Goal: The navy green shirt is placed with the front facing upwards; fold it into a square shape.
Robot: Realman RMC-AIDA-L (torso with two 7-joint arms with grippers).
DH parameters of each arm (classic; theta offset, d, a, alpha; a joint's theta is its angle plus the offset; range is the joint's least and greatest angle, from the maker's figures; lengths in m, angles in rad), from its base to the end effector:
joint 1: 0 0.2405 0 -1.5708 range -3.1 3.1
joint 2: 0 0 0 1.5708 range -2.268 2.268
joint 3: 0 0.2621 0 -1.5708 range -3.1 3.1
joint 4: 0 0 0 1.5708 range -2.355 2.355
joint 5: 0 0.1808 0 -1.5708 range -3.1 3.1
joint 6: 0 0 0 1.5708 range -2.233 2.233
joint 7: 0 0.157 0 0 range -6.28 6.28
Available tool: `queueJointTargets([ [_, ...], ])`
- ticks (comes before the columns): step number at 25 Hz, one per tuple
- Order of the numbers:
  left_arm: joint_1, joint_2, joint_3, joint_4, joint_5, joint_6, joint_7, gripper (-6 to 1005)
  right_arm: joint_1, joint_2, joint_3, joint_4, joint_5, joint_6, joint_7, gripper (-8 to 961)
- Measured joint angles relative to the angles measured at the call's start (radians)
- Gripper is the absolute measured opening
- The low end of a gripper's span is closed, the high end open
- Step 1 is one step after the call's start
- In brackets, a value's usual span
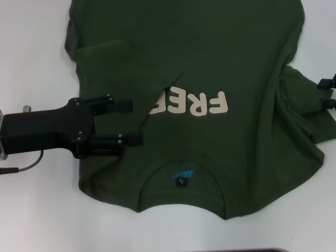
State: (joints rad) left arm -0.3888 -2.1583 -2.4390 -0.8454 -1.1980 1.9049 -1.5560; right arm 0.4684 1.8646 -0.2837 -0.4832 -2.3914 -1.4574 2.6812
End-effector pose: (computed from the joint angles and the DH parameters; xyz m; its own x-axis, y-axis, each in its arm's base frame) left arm -0.2223 0.2475 -0.0103 0.6789 0.4434 0.5852 0.4439 -0.8828 0.1539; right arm 0.3644 0.2961 0.0617 -0.4851 -0.7553 -0.4407 -0.8735 0.3952 0.2843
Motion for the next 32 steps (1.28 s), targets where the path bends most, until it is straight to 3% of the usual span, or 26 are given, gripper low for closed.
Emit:
queueJointTargets([
  [12, -0.002, 0.000, -0.002, 0.003, 0.000, 0.000, 0.001, 903, -0.009, -0.018, 0.000, -0.004, 0.000, -0.015, 0.001, 547],
  [26, 0.002, 0.000, -0.002, 0.008, 0.000, -0.011, 0.011, 903, 0.001, 0.008, 0.001, 0.011, 0.023, 0.025, 0.003, 546],
  [32, 0.001, -0.001, -0.002, 0.008, 0.000, -0.013, 0.015, 903, 0.003, 0.010, 0.001, 0.018, 0.036, 0.028, 0.003, 546],
])
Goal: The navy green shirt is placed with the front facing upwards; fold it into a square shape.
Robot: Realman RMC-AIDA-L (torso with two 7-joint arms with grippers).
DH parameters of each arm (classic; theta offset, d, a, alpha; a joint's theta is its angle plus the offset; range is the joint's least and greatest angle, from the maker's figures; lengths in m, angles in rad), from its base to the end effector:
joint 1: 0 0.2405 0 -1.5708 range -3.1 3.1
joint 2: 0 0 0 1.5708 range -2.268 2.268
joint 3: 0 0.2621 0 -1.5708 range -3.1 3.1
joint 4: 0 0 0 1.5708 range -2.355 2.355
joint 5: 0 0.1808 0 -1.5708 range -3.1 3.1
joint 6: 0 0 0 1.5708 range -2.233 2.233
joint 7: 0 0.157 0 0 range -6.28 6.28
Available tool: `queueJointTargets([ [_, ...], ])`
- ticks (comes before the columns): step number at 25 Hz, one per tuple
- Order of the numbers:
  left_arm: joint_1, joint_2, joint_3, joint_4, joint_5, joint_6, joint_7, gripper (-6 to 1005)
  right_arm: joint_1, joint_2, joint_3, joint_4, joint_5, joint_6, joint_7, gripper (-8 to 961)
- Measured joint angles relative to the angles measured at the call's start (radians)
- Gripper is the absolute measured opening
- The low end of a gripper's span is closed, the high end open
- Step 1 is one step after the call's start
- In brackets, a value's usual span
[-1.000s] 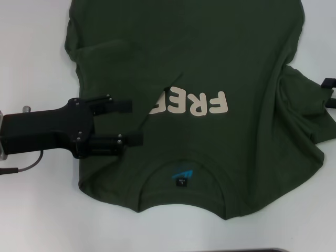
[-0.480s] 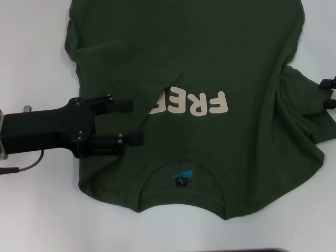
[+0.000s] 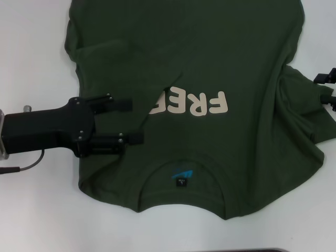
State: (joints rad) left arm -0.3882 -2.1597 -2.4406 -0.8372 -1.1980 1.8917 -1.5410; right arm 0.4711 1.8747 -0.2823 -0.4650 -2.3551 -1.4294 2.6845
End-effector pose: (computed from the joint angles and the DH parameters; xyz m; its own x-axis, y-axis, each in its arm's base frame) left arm -0.2234 0.2485 -0.0118 0.6794 0.4368 0.5896 0.4457 -0.8840 0.1413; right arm 0.3619 0.3007 0.0573 -0.5068 -0.7344 -0.4514 -0.8602 0.3964 0.3208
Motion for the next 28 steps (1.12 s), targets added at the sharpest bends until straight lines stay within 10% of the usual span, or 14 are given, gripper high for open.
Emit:
queueJointTargets([
  [28, 0.000, 0.000, 0.000, 0.000, 0.000, -0.002, 0.001, 904, 0.013, 0.003, -0.058, 0.040, -0.008, 0.040, -0.011, 500],
])
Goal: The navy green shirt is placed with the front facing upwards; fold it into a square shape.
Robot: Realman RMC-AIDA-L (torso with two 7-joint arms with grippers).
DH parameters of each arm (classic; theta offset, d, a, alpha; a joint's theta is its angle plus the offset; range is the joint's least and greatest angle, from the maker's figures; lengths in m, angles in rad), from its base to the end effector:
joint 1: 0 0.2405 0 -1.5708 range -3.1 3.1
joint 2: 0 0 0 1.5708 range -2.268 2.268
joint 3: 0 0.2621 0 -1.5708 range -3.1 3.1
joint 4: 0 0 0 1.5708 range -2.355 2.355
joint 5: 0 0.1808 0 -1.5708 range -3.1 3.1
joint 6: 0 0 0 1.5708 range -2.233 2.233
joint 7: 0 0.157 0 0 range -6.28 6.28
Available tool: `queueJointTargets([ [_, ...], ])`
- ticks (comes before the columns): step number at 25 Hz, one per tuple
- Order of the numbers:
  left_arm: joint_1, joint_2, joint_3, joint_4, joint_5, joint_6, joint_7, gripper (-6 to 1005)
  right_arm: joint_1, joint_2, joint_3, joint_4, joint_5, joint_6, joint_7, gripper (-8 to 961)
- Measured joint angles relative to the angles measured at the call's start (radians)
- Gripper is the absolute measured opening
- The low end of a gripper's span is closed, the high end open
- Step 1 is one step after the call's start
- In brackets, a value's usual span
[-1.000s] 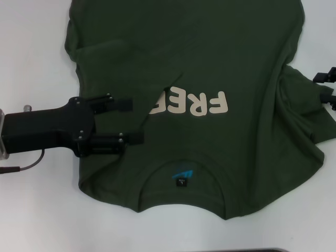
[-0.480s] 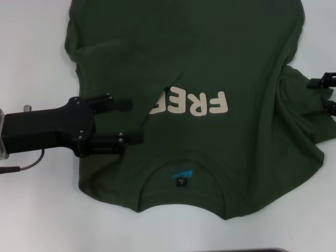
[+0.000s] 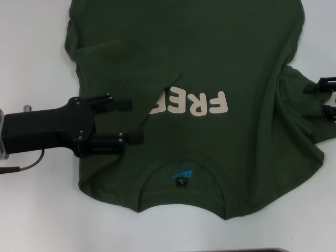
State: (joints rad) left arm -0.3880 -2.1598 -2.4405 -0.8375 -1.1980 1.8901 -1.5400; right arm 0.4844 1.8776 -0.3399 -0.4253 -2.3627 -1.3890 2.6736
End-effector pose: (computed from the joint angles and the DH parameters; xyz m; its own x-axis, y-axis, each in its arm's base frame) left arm -0.2235 0.2487 -0.0119 0.6799 0.4359 0.5897 0.4459 -0.8841 0.1394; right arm 0.3615 0.3006 0.0432 -0.4877 -0.7625 -0.4253 -0.8723 0.4050 0.2741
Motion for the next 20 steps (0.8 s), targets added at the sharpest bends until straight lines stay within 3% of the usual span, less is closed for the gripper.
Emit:
queueJointTargets([
  [14, -0.003, -0.001, 0.000, 0.000, -0.002, 0.007, -0.006, 903, 0.014, 0.000, -0.033, -0.004, 0.012, 0.011, -0.020, 450],
  [17, -0.004, -0.002, 0.000, 0.000, -0.002, 0.006, -0.006, 903, 0.011, -0.005, -0.033, -0.007, 0.012, -0.002, -0.016, 223],
  [20, -0.005, -0.002, 0.000, 0.000, -0.002, 0.007, -0.007, 904, 0.006, -0.010, -0.032, -0.010, 0.012, -0.012, -0.016, 98],
])
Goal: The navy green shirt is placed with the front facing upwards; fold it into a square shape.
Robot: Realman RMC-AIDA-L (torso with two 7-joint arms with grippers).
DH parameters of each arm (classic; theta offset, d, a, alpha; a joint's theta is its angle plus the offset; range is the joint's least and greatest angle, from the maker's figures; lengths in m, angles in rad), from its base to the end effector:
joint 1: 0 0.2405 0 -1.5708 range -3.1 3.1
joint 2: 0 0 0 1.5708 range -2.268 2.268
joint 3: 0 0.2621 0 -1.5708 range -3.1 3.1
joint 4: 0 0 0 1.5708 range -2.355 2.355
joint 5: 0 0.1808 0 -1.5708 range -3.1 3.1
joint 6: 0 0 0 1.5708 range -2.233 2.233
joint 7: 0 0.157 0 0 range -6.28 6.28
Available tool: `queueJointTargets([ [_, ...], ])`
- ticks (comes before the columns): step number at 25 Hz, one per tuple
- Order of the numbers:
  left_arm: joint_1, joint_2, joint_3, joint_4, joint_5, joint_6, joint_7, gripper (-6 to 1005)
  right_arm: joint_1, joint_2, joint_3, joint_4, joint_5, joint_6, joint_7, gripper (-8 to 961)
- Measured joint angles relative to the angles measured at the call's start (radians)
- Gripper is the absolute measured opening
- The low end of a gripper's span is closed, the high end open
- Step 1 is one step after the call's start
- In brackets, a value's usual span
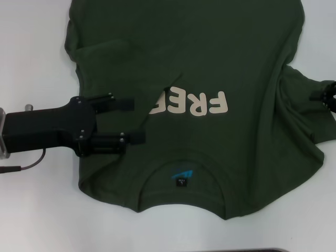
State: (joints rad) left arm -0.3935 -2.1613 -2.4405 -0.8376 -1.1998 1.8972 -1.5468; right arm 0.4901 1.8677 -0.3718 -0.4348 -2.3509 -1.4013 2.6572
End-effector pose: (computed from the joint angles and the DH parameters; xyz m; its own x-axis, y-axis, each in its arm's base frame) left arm -0.2211 0.2489 -0.0120 0.6777 0.4376 0.5910 0.4409 -0.8850 0.1497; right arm 0.3591 0.3030 0.0470 -0.4476 -0.7868 -0.4250 -0.8935 0.3742 0.2483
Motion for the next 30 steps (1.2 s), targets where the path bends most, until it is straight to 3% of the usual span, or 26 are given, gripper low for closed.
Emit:
queueJointTargets([
  [2, 0.000, 0.000, 0.000, 0.000, 0.000, 0.001, -0.001, 904, -0.004, -0.002, 0.001, 0.000, 0.000, -0.005, 0.000, 14],
  [17, 0.004, 0.000, 0.002, 0.000, -0.024, 0.006, -0.004, 904, -0.043, -0.043, 0.009, -0.123, 0.000, -0.124, 0.043, 14],
  [30, -0.001, 0.000, 0.002, -0.004, -0.029, 0.006, -0.019, 903, -0.064, -0.078, 0.010, -0.146, -0.008, -0.171, 0.046, 14],
])
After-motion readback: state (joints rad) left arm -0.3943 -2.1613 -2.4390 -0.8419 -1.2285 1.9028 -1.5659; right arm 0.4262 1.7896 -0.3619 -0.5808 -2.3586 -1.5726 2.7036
